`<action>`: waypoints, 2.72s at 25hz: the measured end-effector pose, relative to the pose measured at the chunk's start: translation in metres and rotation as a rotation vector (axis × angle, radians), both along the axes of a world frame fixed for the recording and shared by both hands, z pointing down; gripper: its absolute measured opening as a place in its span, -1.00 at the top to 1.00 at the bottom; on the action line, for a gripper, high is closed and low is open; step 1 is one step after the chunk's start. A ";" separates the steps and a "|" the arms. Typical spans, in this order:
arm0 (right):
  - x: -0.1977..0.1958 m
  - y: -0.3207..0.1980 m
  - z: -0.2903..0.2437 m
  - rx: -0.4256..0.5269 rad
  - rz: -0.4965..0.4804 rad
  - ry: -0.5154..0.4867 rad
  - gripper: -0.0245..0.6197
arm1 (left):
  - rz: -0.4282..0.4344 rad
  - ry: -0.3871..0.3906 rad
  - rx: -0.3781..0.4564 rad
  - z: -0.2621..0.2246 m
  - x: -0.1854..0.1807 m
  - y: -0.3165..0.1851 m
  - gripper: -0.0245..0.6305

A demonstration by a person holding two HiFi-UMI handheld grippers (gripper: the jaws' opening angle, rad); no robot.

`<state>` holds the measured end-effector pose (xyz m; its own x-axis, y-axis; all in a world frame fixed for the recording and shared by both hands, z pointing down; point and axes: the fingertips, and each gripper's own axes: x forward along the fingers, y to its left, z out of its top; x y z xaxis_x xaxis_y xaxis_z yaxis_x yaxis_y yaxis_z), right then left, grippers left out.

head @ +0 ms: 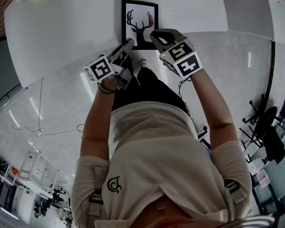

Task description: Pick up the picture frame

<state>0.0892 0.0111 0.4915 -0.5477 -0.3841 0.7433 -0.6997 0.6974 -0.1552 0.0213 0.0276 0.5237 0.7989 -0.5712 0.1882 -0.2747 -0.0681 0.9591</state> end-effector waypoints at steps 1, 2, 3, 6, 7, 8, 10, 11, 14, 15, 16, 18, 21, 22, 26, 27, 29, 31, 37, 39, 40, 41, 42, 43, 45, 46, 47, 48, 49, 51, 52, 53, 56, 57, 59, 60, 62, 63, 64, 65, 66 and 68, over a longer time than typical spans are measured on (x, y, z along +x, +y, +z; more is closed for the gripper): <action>0.001 -0.001 -0.002 0.003 0.008 0.000 0.85 | 0.000 -0.003 0.003 -0.003 0.000 -0.001 0.76; 0.002 -0.002 -0.004 0.004 0.016 -0.002 0.86 | -0.002 -0.003 0.006 -0.005 0.000 -0.001 0.76; 0.004 -0.004 -0.006 0.005 0.024 -0.003 0.86 | -0.006 0.001 0.008 -0.007 0.000 -0.003 0.76; 0.008 -0.011 -0.011 0.018 0.050 -0.001 0.86 | -0.017 0.013 0.027 -0.018 -0.001 -0.011 0.76; 0.009 -0.014 -0.013 0.026 0.063 0.000 0.87 | -0.021 0.010 0.037 -0.022 -0.003 -0.015 0.76; 0.009 -0.017 -0.015 0.036 0.079 0.001 0.88 | -0.025 0.002 0.050 -0.025 -0.007 -0.019 0.76; 0.011 -0.022 -0.016 0.055 0.120 -0.003 0.90 | -0.045 -0.035 0.089 -0.030 -0.017 -0.027 0.76; 0.012 -0.025 -0.017 0.065 0.141 -0.006 0.90 | -0.059 -0.061 0.112 -0.033 -0.023 -0.032 0.76; 0.008 -0.043 -0.036 0.101 0.198 -0.016 0.90 | -0.095 -0.116 0.177 -0.064 -0.044 -0.055 0.76; 0.005 -0.051 -0.046 0.118 0.213 -0.018 0.90 | -0.102 -0.142 0.206 -0.079 -0.052 -0.065 0.76; 0.002 -0.059 -0.056 0.137 0.227 -0.021 0.90 | -0.106 -0.171 0.238 -0.093 -0.059 -0.074 0.76; -0.003 -0.072 -0.074 0.178 0.247 -0.034 0.90 | -0.107 -0.230 0.309 -0.117 -0.069 -0.087 0.76; -0.012 -0.088 -0.095 0.233 0.266 -0.054 0.90 | -0.127 -0.289 0.393 -0.145 -0.085 -0.100 0.76; -0.016 -0.093 -0.102 0.252 0.269 -0.057 0.90 | -0.138 -0.309 0.422 -0.154 -0.091 -0.105 0.76; -0.031 -0.110 -0.129 0.325 0.273 -0.081 0.90 | -0.184 -0.423 0.561 -0.194 -0.114 -0.121 0.76; -0.035 -0.114 -0.136 0.342 0.274 -0.092 0.90 | -0.196 -0.446 0.595 -0.204 -0.119 -0.124 0.76; -0.043 -0.120 -0.149 0.373 0.276 -0.113 0.90 | -0.222 -0.478 0.653 -0.224 -0.130 -0.129 0.76; -0.053 -0.125 -0.161 0.398 0.274 -0.131 0.90 | -0.254 -0.506 0.701 -0.242 -0.140 -0.132 0.76; -0.082 -0.146 -0.201 0.532 0.295 -0.196 0.90 | -0.356 -0.692 0.881 -0.287 -0.181 -0.145 0.76; -0.086 -0.147 -0.217 0.587 0.307 -0.214 0.90 | -0.366 -0.746 0.935 -0.301 -0.187 -0.145 0.76; -0.088 -0.147 -0.223 0.609 0.312 -0.224 0.90 | -0.366 -0.769 0.960 -0.306 -0.189 -0.144 0.76; -0.090 -0.147 -0.229 0.628 0.316 -0.232 0.90 | -0.365 -0.794 0.983 -0.312 -0.190 -0.143 0.76; -0.092 -0.146 -0.235 0.647 0.319 -0.240 0.90 | -0.365 -0.820 1.004 -0.317 -0.192 -0.142 0.76; -0.093 -0.145 -0.241 0.667 0.320 -0.246 0.90 | -0.368 -0.845 1.022 -0.321 -0.193 -0.141 0.76; -0.099 -0.146 -0.250 0.712 0.316 -0.258 0.90 | -0.381 -0.883 1.049 -0.330 -0.200 -0.142 0.76; -0.104 -0.148 -0.254 0.736 0.312 -0.263 0.90 | -0.387 -0.894 1.057 -0.333 -0.204 -0.144 0.76; -0.108 -0.151 -0.257 0.759 0.309 -0.268 0.90 | -0.393 -0.901 1.063 -0.336 -0.209 -0.147 0.76; -0.112 -0.153 -0.260 0.776 0.306 -0.274 0.90 | -0.398 -0.904 1.068 -0.338 -0.213 -0.150 0.76; -0.115 -0.155 -0.261 0.787 0.305 -0.280 0.90 | -0.400 -0.908 1.072 -0.339 -0.216 -0.151 0.76; -0.120 -0.156 -0.262 0.800 0.305 -0.288 0.90 | -0.398 -0.917 1.075 -0.339 -0.221 -0.154 0.76; -0.122 -0.157 -0.262 0.803 0.304 -0.290 0.90 | -0.397 -0.919 1.073 -0.337 -0.223 -0.155 0.76; -0.124 -0.157 -0.261 0.804 0.302 -0.291 0.90 | -0.397 -0.916 1.069 -0.336 -0.225 -0.156 0.76; -0.128 -0.158 -0.265 0.817 0.304 -0.291 0.90 | -0.405 -0.914 1.063 -0.334 -0.230 -0.159 0.76; -0.128 -0.158 -0.266 0.825 0.304 -0.287 0.91 | -0.408 -0.918 1.066 -0.335 -0.231 -0.159 0.76; -0.128 -0.161 -0.268 0.830 0.305 -0.274 0.91 | -0.411 -0.922 1.071 -0.336 -0.232 -0.160 0.76; -0.128 -0.162 -0.268 0.828 0.308 -0.272 0.91 | -0.412 -0.920 1.072 -0.336 -0.232 -0.161 0.76; -0.127 -0.163 -0.268 0.824 0.313 -0.271 0.91 | -0.416 -0.915 1.073 -0.337 -0.233 -0.161 0.76; -0.128 -0.163 -0.268 0.823 0.313 -0.271 0.91 | -0.417 -0.913 1.073 -0.337 -0.233 -0.161 0.76; -0.128 -0.163 -0.268 0.824 0.310 -0.272 0.91 | -0.419 -0.912 1.073 -0.337 -0.233 -0.161 0.76; -0.129 -0.162 -0.269 0.824 0.307 -0.274 0.91 | -0.421 -0.911 1.071 -0.337 -0.234 -0.162 0.76; -0.131 -0.162 -0.269 0.825 0.304 -0.276 0.91 | -0.422 -0.908 1.070 -0.337 -0.234 -0.162 0.76; -0.133 -0.163 -0.269 0.824 0.300 -0.280 0.91 | -0.424 -0.904 1.069 -0.337 -0.235 -0.162 0.76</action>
